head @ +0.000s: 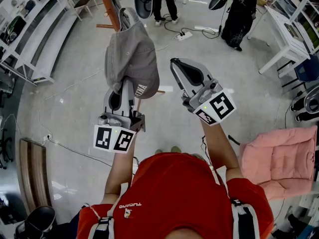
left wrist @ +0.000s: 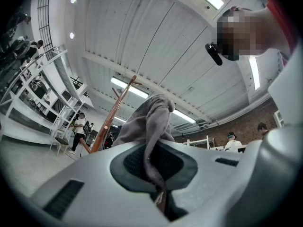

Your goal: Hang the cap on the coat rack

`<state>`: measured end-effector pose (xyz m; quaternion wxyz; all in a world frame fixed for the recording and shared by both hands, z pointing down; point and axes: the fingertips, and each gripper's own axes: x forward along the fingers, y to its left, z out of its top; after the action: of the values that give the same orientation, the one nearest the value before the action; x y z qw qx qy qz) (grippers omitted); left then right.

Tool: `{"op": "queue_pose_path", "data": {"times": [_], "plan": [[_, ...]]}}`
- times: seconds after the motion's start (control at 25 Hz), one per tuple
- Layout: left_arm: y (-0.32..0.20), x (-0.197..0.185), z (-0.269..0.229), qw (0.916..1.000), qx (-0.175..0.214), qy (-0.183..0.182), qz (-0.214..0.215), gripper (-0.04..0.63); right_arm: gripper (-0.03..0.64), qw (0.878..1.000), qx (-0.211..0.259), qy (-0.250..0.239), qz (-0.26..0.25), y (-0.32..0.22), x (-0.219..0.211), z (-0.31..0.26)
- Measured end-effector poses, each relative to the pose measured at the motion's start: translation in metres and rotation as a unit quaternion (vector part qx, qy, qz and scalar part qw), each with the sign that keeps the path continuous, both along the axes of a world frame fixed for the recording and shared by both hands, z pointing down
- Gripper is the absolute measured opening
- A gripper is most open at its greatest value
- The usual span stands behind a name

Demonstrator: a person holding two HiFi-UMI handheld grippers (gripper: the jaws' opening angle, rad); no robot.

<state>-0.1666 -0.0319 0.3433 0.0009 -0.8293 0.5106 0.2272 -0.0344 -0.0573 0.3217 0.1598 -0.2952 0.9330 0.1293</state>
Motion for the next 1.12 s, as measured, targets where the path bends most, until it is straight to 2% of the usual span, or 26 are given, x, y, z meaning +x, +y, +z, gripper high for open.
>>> {"op": "queue_pose_path", "data": {"times": [0.12,0.28,0.48,0.72,0.96,1.12], "plan": [[-0.005,-0.001,0.002,1.0,0.005,0.004,-0.001,0.012,0.023,1.0,-0.001,0.002,-0.007,-0.003,-0.003,0.004],[-0.002,0.005,0.005,0.9999,-0.005,0.01,0.004,0.014,0.023,1.0,-0.029,-0.002,-0.007,0.002,0.001,0.019],[-0.019,0.011,-0.019,0.9998,0.017,0.008,0.001,0.014,0.023,1.0,-0.028,-0.003,0.003,-0.006,0.003,0.019],[-0.044,-0.001,-0.052,0.999,0.037,0.019,-0.015,0.014,0.023,0.999,-0.032,-0.008,0.017,-0.021,-0.004,0.019],[-0.072,-0.013,-0.1,0.9965,0.066,-0.006,-0.051,0.014,0.023,1.0,-0.014,-0.017,0.022,-0.039,-0.019,0.005],[-0.095,-0.007,-0.134,0.9933,0.086,-0.028,-0.073,0.014,0.023,1.0,0.011,-0.022,0.007,-0.063,-0.018,-0.016]]}}
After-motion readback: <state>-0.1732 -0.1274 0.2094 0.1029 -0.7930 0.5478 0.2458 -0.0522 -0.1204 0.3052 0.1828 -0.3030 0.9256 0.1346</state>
